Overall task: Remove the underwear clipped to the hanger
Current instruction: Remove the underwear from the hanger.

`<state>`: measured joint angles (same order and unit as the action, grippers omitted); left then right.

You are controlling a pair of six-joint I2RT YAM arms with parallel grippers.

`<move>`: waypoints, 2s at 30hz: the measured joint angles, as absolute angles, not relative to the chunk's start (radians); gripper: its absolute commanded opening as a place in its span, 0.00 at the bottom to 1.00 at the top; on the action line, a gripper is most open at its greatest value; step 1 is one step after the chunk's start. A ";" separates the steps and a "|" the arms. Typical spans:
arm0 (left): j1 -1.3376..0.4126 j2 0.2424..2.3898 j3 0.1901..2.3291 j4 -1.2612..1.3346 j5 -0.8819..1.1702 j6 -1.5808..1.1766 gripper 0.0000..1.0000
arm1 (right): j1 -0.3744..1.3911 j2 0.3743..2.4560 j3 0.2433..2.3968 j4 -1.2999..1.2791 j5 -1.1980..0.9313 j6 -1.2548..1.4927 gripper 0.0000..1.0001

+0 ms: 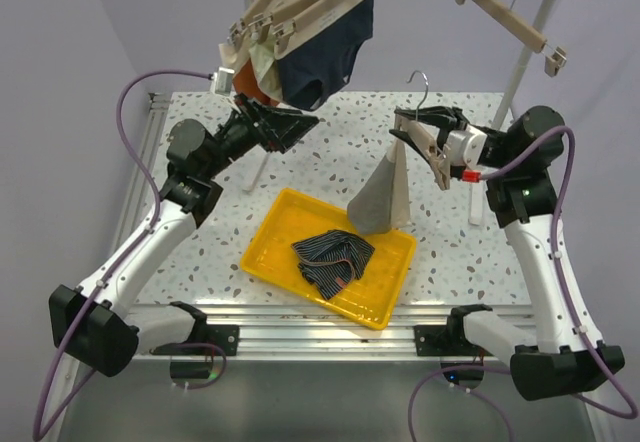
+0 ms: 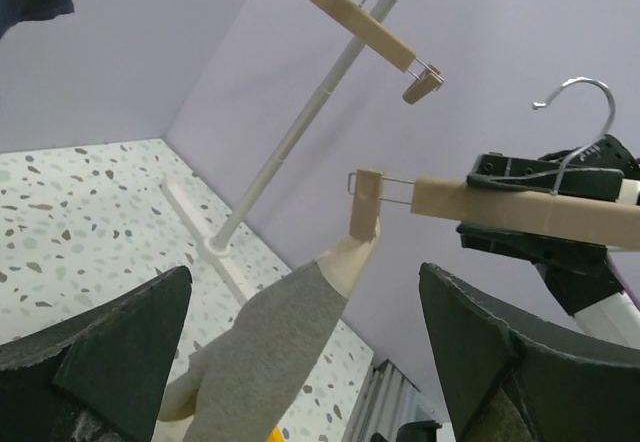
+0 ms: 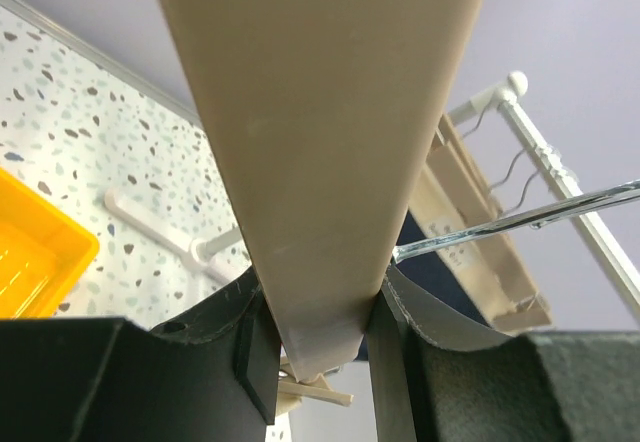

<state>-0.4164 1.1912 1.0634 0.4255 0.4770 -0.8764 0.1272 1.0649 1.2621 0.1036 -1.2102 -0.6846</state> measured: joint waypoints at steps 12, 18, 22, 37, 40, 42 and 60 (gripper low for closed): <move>-0.633 1.176 1.125 0.252 0.319 -0.561 1.00 | 0.225 1.145 1.411 -0.231 -0.905 -0.857 0.00; -0.633 1.164 1.166 0.202 0.268 -0.529 1.00 | 0.289 1.155 1.433 -0.346 -0.680 -1.025 0.00; -0.633 1.122 1.188 0.192 0.275 -0.527 1.00 | 0.289 1.196 1.467 -0.394 -0.562 -1.097 0.00; -0.607 1.234 1.580 -0.092 0.306 -0.559 1.00 | 0.359 1.084 1.156 -0.287 -0.416 -1.578 0.00; -0.602 1.297 1.644 -0.146 0.330 -0.583 1.00 | 0.359 1.088 1.139 -0.274 -0.422 -1.664 0.00; -0.603 1.339 1.666 -0.177 0.341 -0.593 0.99 | 0.359 1.089 1.139 -0.262 -0.432 -1.703 0.00; -0.797 1.715 2.120 -0.530 0.152 -0.516 0.84 | 0.398 1.116 1.146 -0.253 -0.436 -1.795 0.00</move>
<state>-0.7971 1.7145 2.1201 -0.5301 0.1524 -0.5163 0.3985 1.1160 1.1461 -0.2531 -0.4362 -1.7950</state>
